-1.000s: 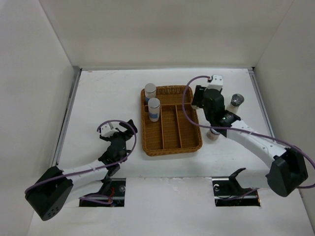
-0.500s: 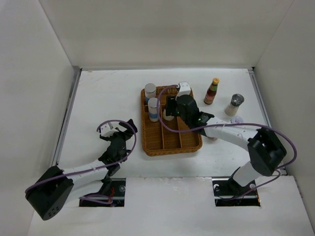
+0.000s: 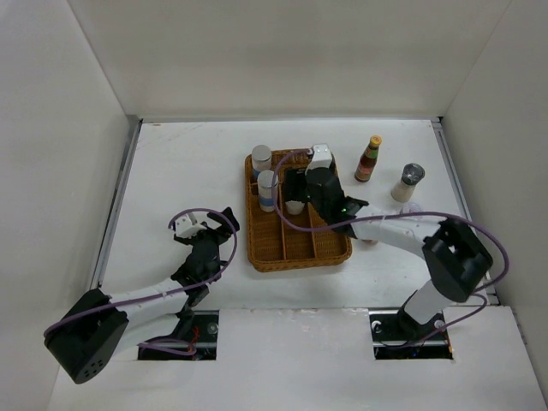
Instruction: Organize the condiment bottles
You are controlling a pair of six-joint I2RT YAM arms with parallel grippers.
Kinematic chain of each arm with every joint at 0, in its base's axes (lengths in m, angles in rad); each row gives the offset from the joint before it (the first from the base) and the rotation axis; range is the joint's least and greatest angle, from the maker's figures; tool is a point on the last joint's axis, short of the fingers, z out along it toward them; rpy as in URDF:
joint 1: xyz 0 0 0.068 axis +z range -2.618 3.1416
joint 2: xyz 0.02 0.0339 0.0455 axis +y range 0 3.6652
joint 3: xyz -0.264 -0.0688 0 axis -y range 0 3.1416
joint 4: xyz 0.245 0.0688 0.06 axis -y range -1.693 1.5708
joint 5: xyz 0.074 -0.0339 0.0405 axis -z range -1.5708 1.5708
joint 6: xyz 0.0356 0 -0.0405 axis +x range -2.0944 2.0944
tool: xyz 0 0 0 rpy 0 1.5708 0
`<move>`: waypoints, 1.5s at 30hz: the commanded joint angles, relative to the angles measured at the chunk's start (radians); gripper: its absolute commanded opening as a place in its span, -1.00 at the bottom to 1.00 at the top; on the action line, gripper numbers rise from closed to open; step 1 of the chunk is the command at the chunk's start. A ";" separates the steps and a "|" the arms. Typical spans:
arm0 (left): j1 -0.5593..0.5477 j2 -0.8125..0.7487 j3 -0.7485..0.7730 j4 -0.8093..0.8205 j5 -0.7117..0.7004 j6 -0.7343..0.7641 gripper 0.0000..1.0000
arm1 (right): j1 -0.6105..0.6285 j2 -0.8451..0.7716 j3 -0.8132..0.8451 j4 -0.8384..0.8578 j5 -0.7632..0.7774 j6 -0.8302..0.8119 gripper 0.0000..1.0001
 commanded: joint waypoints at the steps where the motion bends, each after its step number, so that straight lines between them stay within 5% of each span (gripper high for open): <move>1: 0.008 0.015 0.000 0.044 0.020 -0.012 1.00 | -0.026 -0.200 -0.047 0.095 0.031 0.010 1.00; 9: 0.008 0.008 0.000 0.044 0.022 -0.012 1.00 | -0.358 -0.529 -0.253 -0.048 0.236 0.130 1.00; 17: -0.004 0.003 -0.002 0.046 0.022 -0.013 1.00 | -0.687 -0.369 -0.181 -0.150 0.225 0.061 1.00; 37: 0.004 0.068 0.017 0.053 0.042 -0.020 1.00 | -0.810 -0.091 -0.044 -0.066 -0.001 0.035 1.00; 43: 0.007 0.071 0.018 0.055 0.048 -0.020 1.00 | -0.807 -0.090 -0.035 -0.037 -0.004 0.039 0.11; 45: 0.007 0.066 0.018 0.055 0.049 -0.020 1.00 | -0.796 -0.173 -0.085 0.023 0.049 0.030 0.09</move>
